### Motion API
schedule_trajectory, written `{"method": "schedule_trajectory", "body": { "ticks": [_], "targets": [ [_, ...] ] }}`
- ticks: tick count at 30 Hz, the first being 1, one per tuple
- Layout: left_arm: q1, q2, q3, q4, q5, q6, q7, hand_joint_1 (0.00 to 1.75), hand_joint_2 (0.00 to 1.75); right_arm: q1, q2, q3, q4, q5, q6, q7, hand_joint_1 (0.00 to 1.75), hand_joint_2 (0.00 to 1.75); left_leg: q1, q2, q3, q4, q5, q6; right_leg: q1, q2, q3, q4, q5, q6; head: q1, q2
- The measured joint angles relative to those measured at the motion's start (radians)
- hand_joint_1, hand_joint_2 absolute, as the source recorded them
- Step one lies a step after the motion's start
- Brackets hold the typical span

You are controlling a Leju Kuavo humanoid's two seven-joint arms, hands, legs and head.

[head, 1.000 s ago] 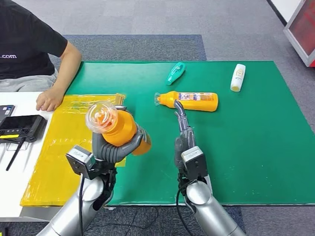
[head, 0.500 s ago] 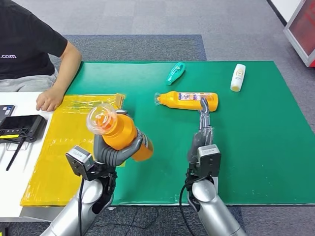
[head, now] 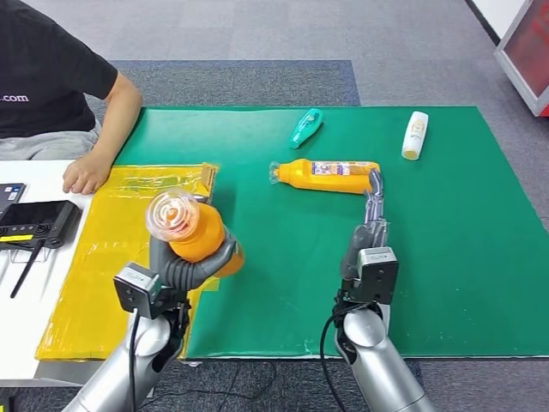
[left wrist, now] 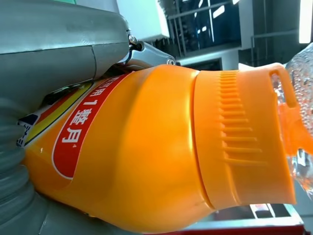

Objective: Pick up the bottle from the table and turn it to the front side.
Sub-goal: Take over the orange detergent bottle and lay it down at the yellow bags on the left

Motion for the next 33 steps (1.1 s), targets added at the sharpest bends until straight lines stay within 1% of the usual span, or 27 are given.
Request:
{"method": "schedule_trajectory", "body": {
  "ticks": [4,9,15,28,33],
  "targets": [
    [0.012,0.009,0.011,0.000,-0.018,0.010,0.003,1.75,1.75,0.004,0.000,0.000,0.005,0.009,0.006,0.003,0.00,0.00,0.000,0.000,0.000,0.000,0.000,0.000,0.000,0.000,0.000,0.000,0.000,0.000,0.000,0.000],
    [0.033,0.016,0.018,0.000,-0.068,0.029,0.040,1.75,1.75,0.012,0.000,-0.003,0.008,0.031,0.018,0.013,0.00,0.00,0.000,0.000,0.000,0.000,0.000,0.000,0.000,0.000,0.000,0.000,0.000,0.000,0.000,0.000],
    [0.045,0.022,0.020,0.013,-0.144,0.091,0.100,1.75,1.75,0.023,0.001,-0.016,0.009,0.048,0.025,0.015,0.00,0.00,0.000,0.000,0.000,0.000,0.000,0.000,0.000,0.000,0.000,0.000,0.000,0.000,0.000,0.000],
    [0.045,0.038,0.042,0.084,-0.410,0.266,0.208,1.75,1.75,0.047,0.017,-0.058,0.017,0.077,0.034,0.026,0.00,0.00,0.000,0.000,-0.001,0.000,0.000,0.000,0.000,0.000,-0.001,0.000,0.000,0.000,0.000,0.000],
    [0.045,0.042,0.054,0.110,-0.473,0.290,0.235,1.75,1.75,0.052,0.024,-0.070,0.020,0.080,0.037,0.030,0.00,0.00,0.000,0.000,-0.001,0.000,0.000,0.000,0.000,0.000,-0.001,0.000,0.000,0.000,0.000,0.000]
  ]
}}
